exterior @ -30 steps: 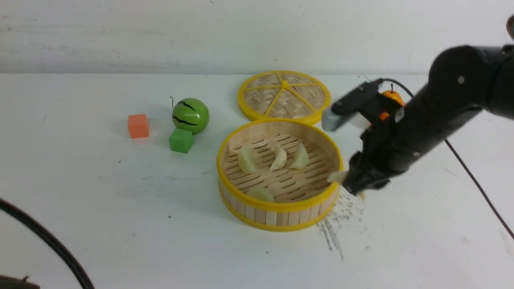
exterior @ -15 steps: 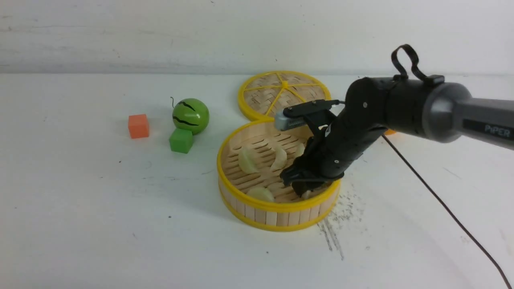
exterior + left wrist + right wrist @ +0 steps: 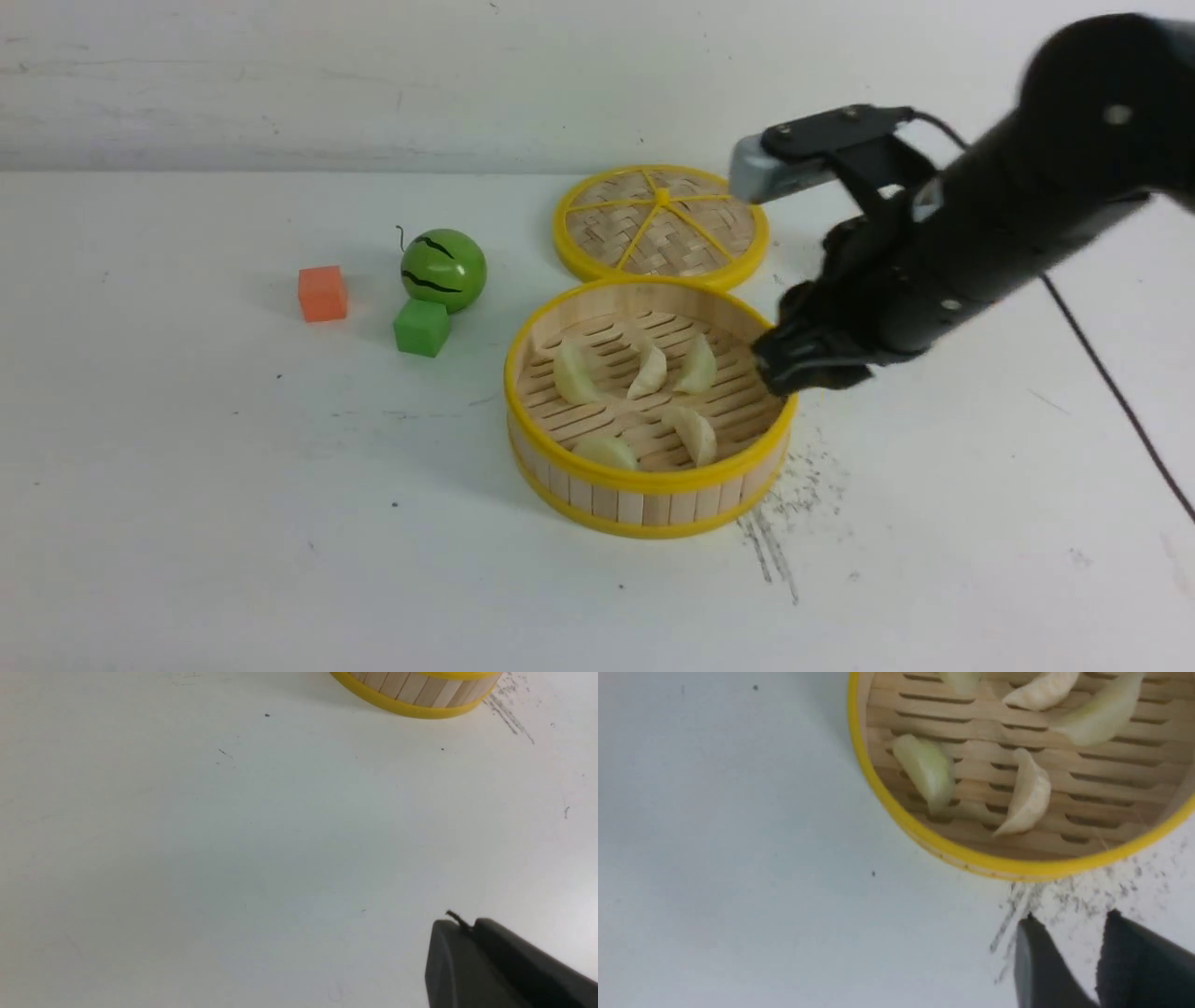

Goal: Put the dumplings into the steamer on the white table.

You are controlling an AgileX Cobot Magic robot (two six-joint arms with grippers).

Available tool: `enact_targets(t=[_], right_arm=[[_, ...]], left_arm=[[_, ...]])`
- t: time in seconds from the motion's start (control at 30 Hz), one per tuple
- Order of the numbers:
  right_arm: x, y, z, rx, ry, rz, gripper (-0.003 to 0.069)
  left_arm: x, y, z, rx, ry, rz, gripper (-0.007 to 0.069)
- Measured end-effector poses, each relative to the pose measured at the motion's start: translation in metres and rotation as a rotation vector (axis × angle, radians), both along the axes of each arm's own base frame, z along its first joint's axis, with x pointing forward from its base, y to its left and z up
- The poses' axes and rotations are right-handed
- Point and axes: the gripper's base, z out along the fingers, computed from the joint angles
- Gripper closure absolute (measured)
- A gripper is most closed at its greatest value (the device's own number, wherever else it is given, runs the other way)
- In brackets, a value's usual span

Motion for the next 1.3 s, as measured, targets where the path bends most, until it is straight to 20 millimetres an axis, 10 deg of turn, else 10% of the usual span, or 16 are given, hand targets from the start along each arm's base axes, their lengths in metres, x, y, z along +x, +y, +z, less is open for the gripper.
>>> enact_targets(t=[0.17, 0.77, 1.3], right_arm=[[-0.071, -0.032, 0.012, 0.051, -0.09, 0.02, 0.0664], [-0.245, -0.12, 0.01, 0.31, -0.689, -0.042, 0.068], [-0.229, -0.136, -0.112, 0.416, -0.936, -0.35, 0.068]], left_arm=[[0.0, 0.0, 0.0, 0.0, 0.0, 0.0, 0.0587], [0.0, 0.0, 0.0, 0.0, 0.001, 0.0, 0.0568], [0.0, 0.0, 0.0, 0.0, 0.001, 0.0, 0.0549]])
